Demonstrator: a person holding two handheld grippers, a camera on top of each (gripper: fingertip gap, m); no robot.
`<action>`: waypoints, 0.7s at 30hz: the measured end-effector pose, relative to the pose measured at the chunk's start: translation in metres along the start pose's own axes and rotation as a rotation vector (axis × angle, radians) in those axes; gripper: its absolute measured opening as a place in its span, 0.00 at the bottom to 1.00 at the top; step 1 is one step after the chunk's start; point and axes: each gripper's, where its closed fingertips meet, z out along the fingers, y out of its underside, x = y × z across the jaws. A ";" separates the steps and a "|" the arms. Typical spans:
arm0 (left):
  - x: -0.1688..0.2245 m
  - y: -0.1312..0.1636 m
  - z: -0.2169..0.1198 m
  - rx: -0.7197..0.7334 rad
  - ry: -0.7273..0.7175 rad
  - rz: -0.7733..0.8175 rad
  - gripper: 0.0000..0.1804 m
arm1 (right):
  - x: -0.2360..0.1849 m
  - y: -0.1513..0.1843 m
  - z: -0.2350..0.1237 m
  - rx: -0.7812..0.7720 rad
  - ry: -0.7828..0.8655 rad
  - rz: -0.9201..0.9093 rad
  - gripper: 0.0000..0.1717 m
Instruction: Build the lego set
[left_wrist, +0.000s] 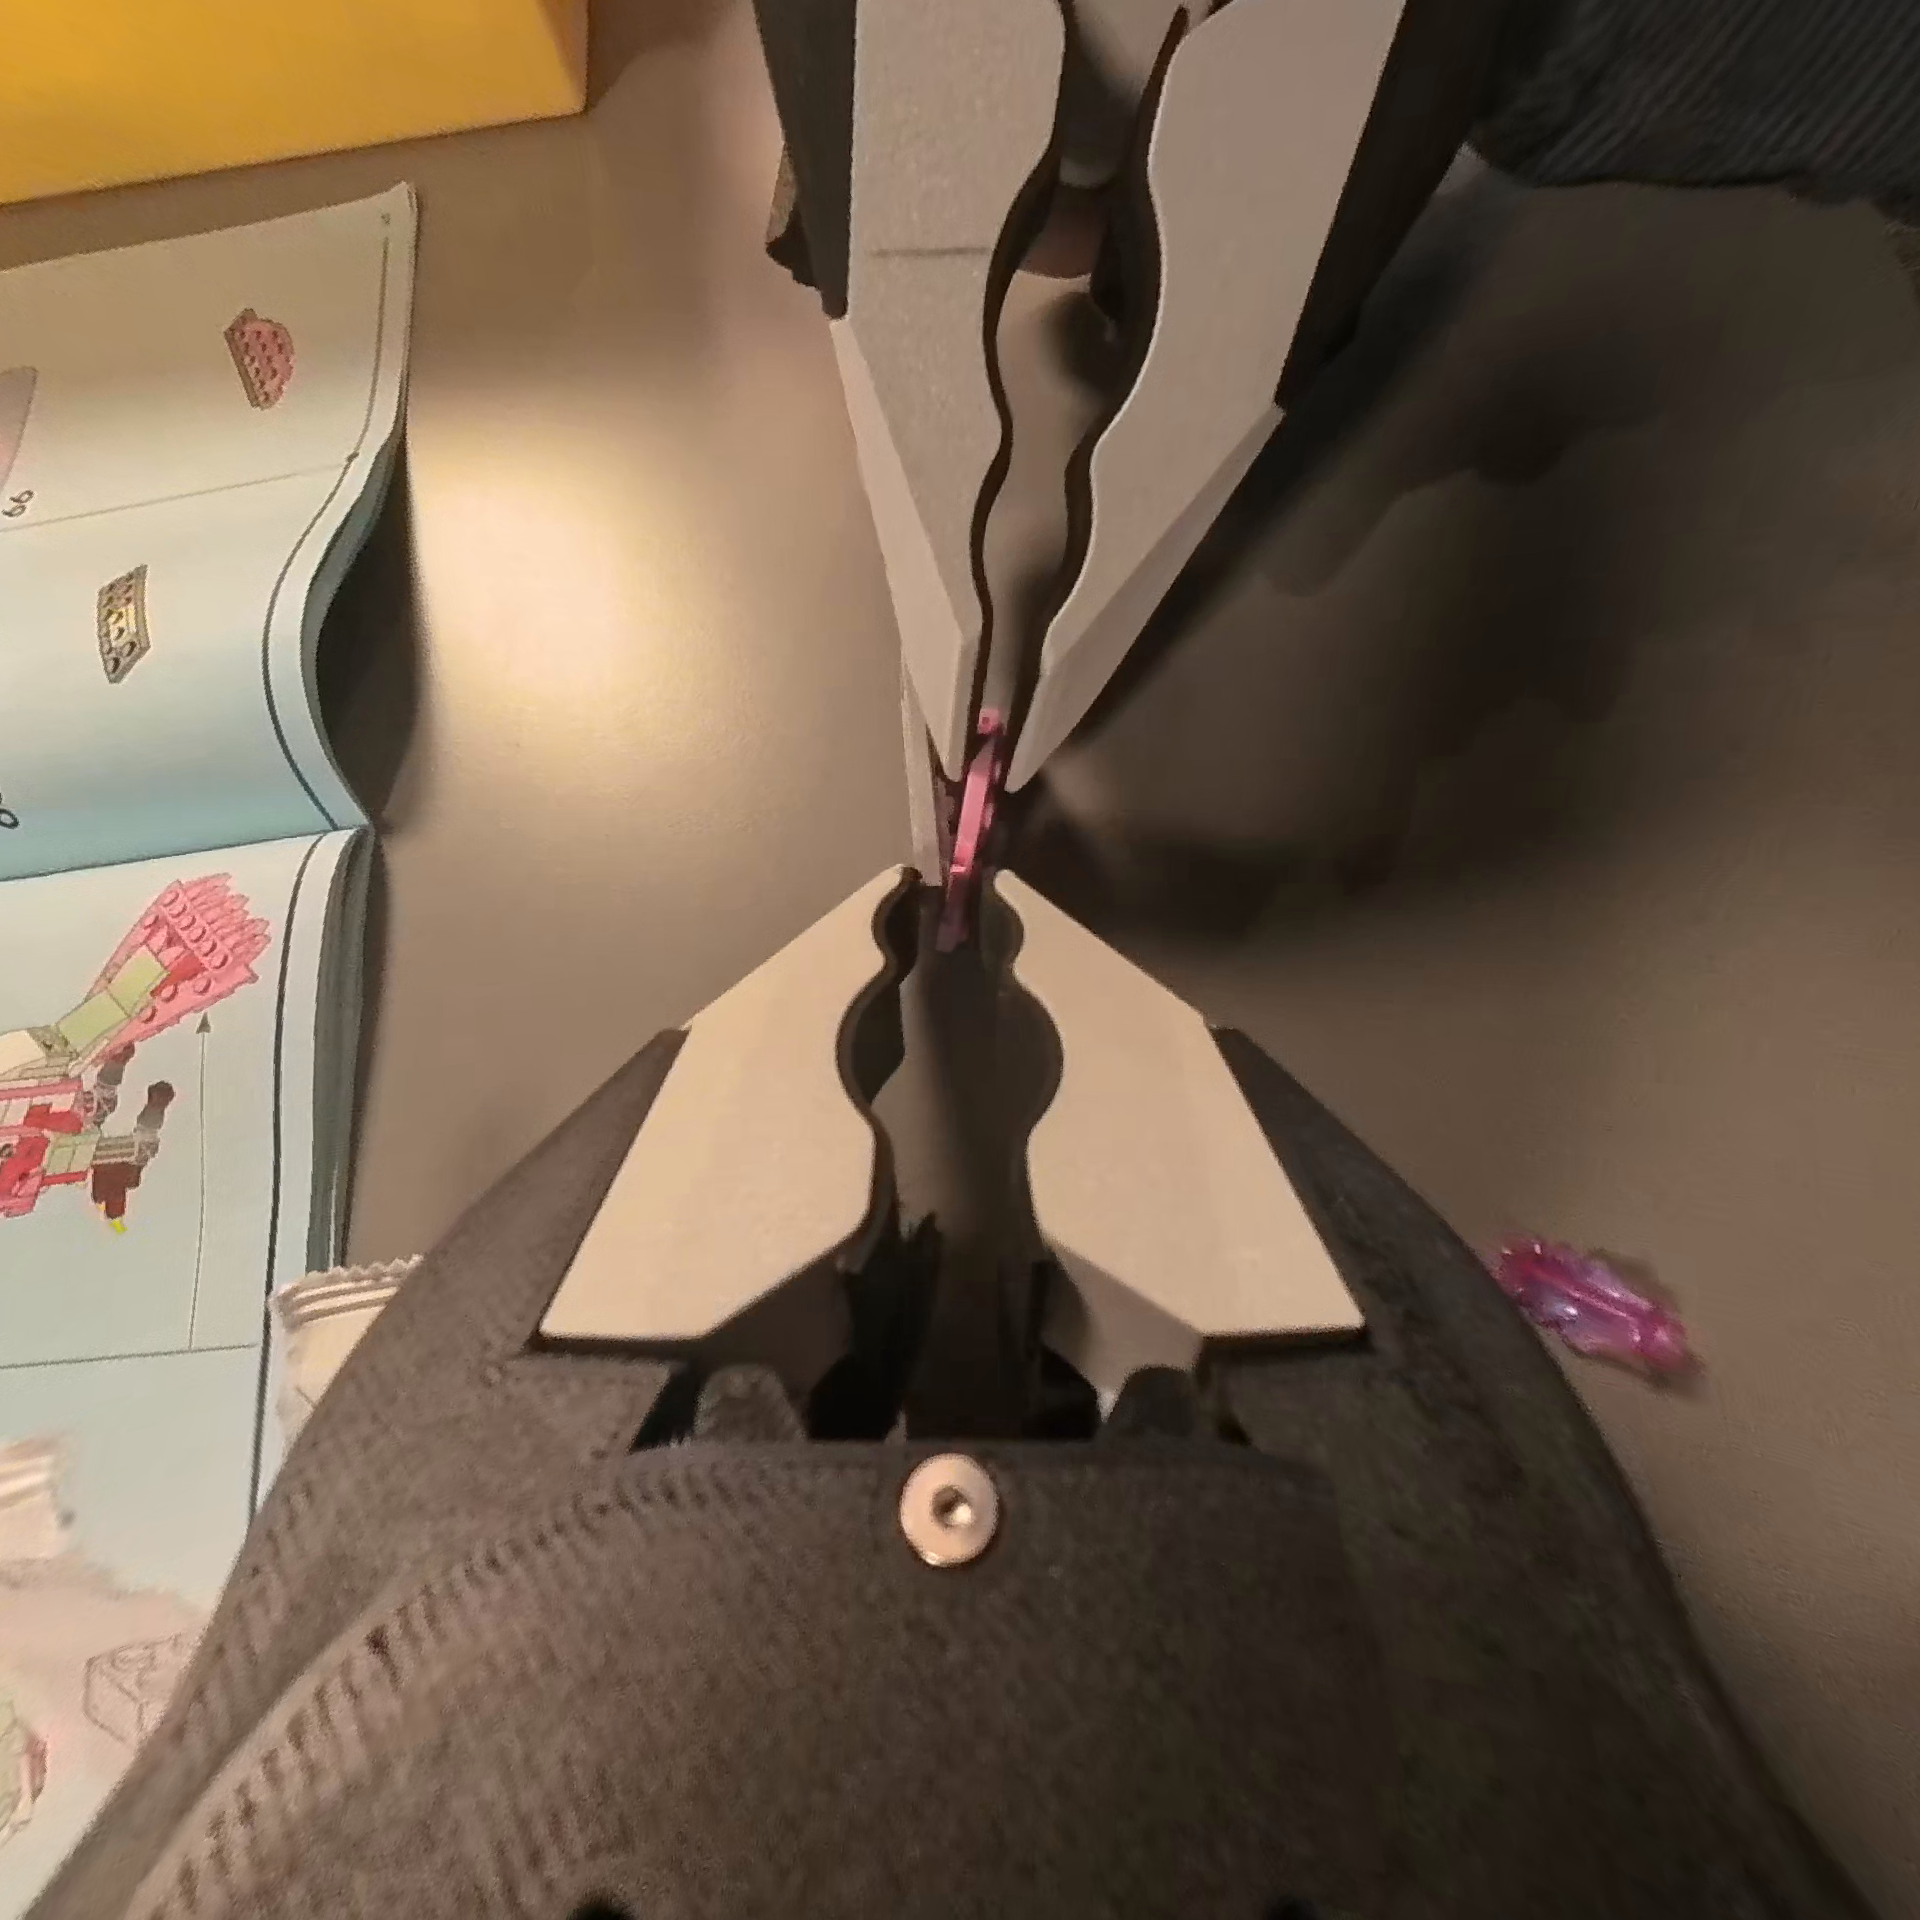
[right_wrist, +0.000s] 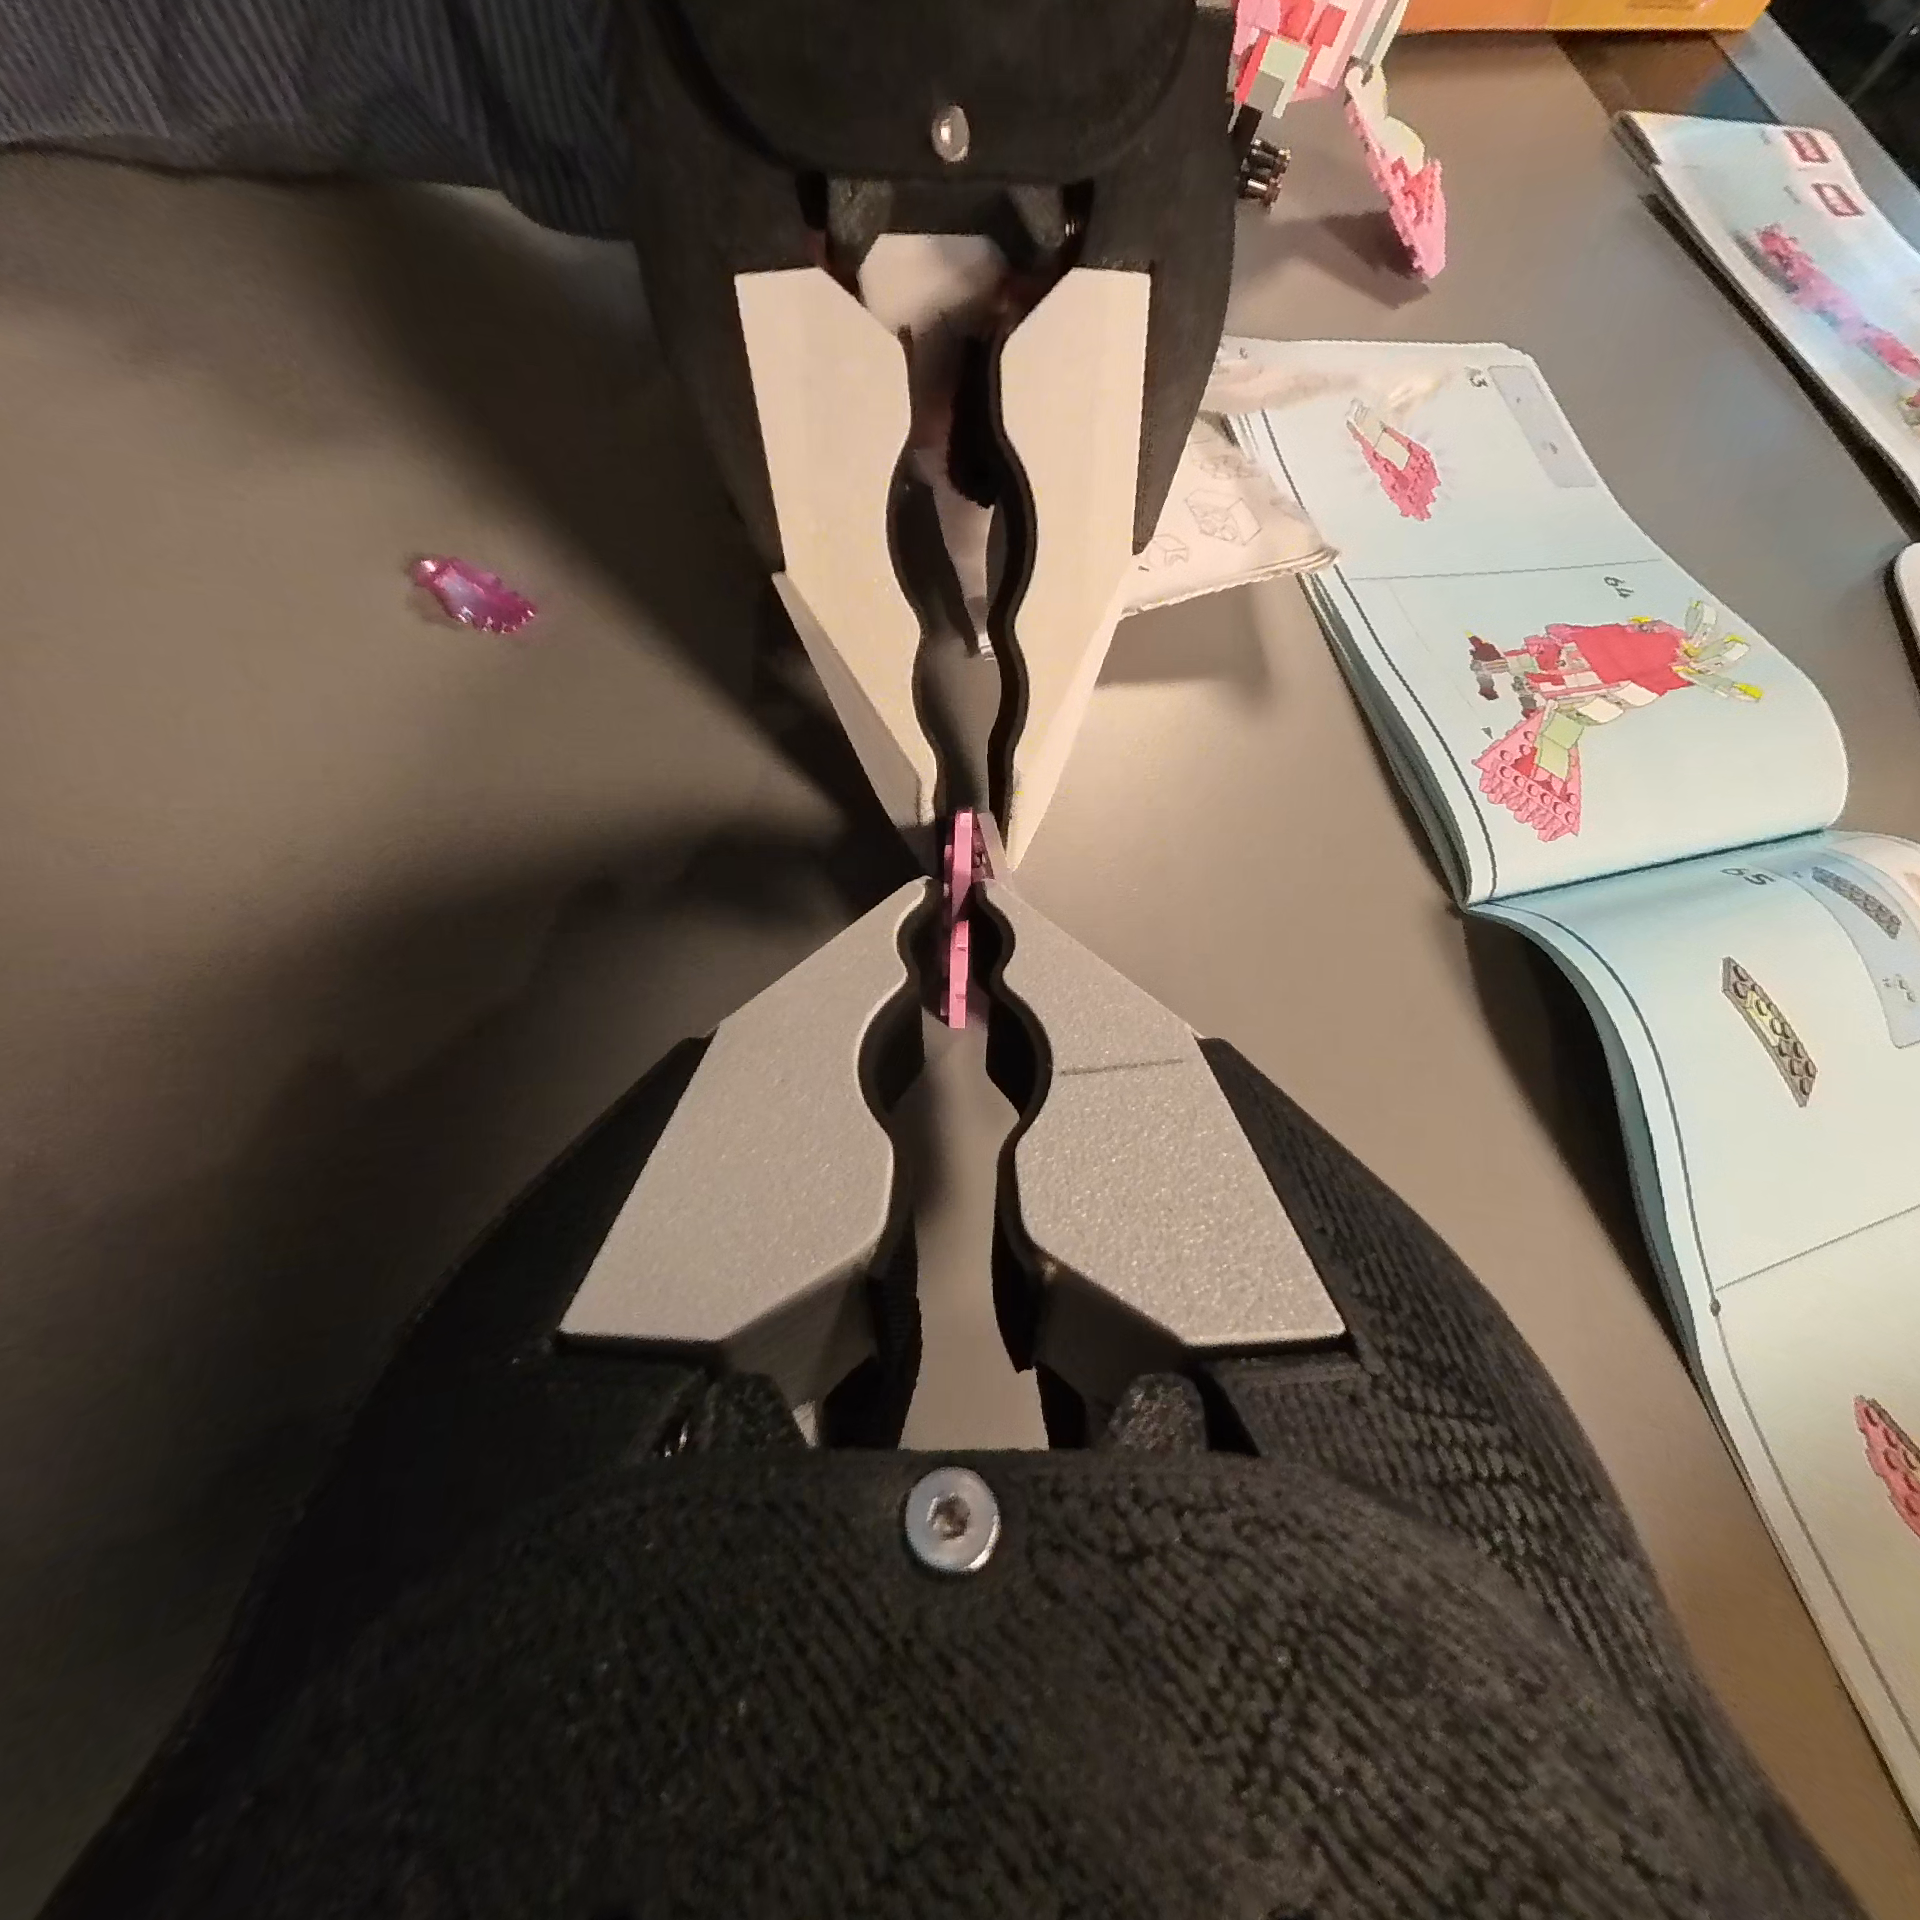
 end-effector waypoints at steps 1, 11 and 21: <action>0.000 0.000 0.000 -0.001 -0.002 0.001 0.06 | 0.000 0.000 0.000 0.001 0.002 0.001 0.02; -0.001 0.000 0.001 -0.002 -0.005 -0.001 0.05 | 0.008 0.014 -0.005 -0.003 -0.035 0.103 0.21; -0.003 -0.001 0.000 -0.001 -0.027 0.008 0.06 | 0.009 0.021 0.002 -0.059 -0.053 0.102 0.05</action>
